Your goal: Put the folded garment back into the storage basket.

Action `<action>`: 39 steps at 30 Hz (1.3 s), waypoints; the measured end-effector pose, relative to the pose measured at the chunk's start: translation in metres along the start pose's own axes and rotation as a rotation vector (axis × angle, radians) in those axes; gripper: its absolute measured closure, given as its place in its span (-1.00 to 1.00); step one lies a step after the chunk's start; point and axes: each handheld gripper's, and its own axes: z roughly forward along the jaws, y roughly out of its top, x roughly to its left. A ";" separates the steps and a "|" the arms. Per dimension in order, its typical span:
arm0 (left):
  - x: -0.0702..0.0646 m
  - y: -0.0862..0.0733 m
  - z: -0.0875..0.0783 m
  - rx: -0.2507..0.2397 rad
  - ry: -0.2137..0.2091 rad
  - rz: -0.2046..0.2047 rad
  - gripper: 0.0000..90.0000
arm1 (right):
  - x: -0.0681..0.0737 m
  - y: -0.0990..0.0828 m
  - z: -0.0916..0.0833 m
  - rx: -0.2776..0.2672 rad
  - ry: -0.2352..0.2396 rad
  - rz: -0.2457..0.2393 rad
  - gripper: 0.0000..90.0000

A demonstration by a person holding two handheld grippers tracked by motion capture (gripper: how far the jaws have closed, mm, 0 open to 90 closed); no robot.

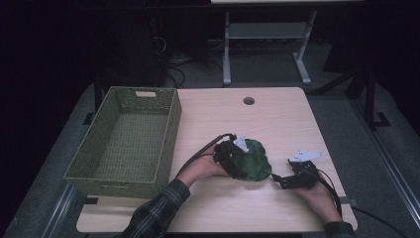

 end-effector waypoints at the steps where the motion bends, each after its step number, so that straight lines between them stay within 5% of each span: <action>1: 0.000 0.000 0.000 0.002 0.002 0.010 -0.67 | 0.000 0.000 0.000 0.000 0.000 0.000 -0.76; 10: -0.005 -0.001 0.002 0.022 0.046 0.035 -0.41 | 0.000 0.000 0.000 0.000 -0.001 0.000 -0.76; 22: -0.007 -0.005 -0.004 -0.005 0.040 -0.029 0.31 | 0.000 0.000 0.000 0.000 -0.007 0.002 -0.75; 29: -0.001 -0.005 -0.014 -0.053 0.018 -0.088 0.50 | 0.000 0.000 0.000 -0.001 -0.007 0.003 -0.75; 39: -0.004 0.001 -0.036 -0.066 0.027 -0.105 0.54 | 0.000 0.000 0.000 -0.001 -0.007 0.003 -0.75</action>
